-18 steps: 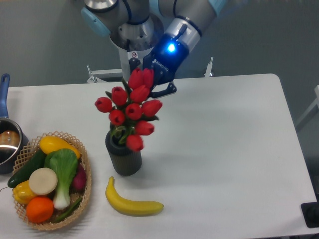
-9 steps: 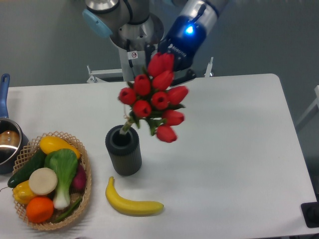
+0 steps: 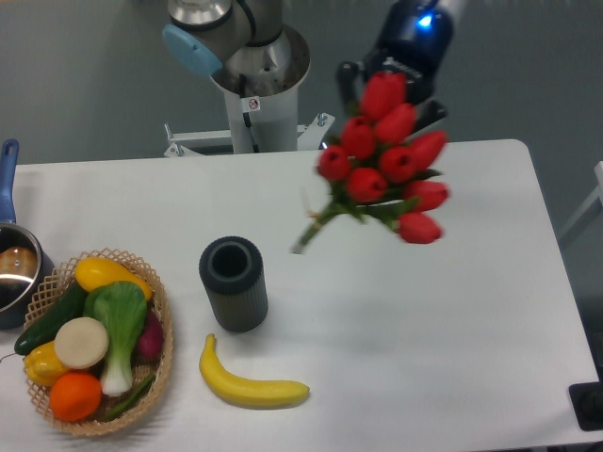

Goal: Pick up the flowers from the vase
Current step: 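Carry the tulip bunch away from the vase and hold it raised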

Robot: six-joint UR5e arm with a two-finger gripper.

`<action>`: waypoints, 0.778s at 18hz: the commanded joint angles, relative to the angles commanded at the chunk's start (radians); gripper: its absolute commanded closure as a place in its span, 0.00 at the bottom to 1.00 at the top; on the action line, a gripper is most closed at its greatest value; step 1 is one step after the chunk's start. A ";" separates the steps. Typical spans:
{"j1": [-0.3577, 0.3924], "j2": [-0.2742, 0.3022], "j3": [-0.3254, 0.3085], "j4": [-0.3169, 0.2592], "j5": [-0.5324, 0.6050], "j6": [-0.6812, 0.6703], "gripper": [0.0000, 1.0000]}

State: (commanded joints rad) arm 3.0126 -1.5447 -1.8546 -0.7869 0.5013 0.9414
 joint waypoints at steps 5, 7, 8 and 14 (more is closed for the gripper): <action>-0.001 -0.043 0.009 -0.002 0.218 0.045 1.00; -0.011 -0.070 0.011 -0.002 0.323 0.078 0.97; -0.017 -0.086 0.011 -0.002 0.368 0.089 0.97; -0.125 -0.188 0.060 -0.009 0.679 0.085 0.97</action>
State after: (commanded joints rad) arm 2.8872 -1.7332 -1.7949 -0.7961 1.1806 1.0263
